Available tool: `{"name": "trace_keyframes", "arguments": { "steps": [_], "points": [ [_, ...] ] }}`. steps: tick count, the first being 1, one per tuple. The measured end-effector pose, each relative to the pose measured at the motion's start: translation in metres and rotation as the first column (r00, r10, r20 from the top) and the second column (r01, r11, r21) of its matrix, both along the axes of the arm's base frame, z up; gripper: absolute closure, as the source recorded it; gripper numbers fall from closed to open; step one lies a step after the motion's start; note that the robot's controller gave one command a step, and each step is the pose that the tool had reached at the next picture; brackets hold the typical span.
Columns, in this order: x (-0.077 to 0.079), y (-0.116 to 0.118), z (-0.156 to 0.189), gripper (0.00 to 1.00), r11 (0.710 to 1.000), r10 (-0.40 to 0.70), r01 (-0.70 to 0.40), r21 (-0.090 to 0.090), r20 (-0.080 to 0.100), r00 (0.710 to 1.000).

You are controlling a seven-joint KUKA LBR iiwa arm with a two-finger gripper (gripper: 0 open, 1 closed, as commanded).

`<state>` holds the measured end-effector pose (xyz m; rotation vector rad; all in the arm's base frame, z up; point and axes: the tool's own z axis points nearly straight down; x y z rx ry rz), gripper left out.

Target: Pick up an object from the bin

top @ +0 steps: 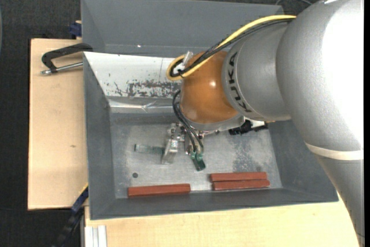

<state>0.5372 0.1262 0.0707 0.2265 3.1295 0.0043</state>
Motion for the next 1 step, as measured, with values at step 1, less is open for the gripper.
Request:
{"name": "trace_keyframes", "arguments": {
  "steps": [1],
  "points": [
    [0.0014, 0.0003, 0.2066, 1.0, 0.999, 0.047, -0.047, -0.001, -0.001, 0.999]
  ]
}}
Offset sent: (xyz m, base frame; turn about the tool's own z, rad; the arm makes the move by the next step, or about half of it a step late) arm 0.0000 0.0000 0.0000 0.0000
